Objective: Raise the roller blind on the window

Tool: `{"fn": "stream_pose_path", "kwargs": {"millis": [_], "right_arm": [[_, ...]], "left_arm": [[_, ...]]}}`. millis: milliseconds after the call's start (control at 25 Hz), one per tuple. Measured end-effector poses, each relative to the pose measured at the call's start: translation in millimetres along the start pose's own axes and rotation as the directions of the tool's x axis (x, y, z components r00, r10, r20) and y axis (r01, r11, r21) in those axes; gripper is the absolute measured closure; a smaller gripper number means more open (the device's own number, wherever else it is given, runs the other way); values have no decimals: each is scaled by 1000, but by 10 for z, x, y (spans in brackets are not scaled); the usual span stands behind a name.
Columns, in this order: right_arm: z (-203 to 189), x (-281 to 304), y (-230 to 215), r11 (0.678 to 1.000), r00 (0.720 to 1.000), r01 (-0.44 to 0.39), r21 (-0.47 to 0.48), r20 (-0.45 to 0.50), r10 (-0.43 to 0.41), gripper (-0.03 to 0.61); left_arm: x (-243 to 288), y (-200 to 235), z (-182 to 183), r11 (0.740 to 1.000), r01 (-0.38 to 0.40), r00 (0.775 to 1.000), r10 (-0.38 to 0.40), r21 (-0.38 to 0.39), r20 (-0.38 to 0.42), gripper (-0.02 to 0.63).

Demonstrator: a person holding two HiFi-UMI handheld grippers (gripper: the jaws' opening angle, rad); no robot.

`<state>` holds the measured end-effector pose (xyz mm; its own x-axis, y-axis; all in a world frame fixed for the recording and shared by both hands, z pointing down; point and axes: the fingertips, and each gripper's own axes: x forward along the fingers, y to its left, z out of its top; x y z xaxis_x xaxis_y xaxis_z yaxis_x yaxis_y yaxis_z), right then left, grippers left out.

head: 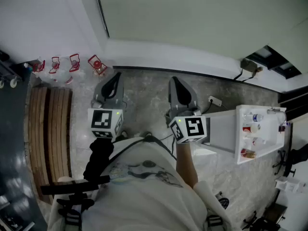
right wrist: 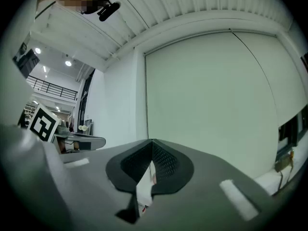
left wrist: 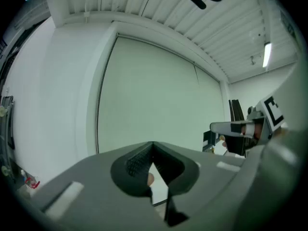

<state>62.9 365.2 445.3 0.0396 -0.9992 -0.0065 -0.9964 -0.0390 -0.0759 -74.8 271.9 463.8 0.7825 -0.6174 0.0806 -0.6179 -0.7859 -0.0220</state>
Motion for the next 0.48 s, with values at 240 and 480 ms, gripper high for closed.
{"fn": "stream_pose_path", "kwargs": {"millis": [240, 480], "right_arm": [[-33, -41, -66, 999, 999, -45, 12, 4, 45, 578], [-31, -85, -222, 996, 996, -92, 1, -5, 92, 577]], "left_arm": [[77, -154, -38, 1000, 6, 1000, -6, -1, -3, 617], [167, -355, -79, 999, 44, 999, -44, 1, 4, 617]]}}
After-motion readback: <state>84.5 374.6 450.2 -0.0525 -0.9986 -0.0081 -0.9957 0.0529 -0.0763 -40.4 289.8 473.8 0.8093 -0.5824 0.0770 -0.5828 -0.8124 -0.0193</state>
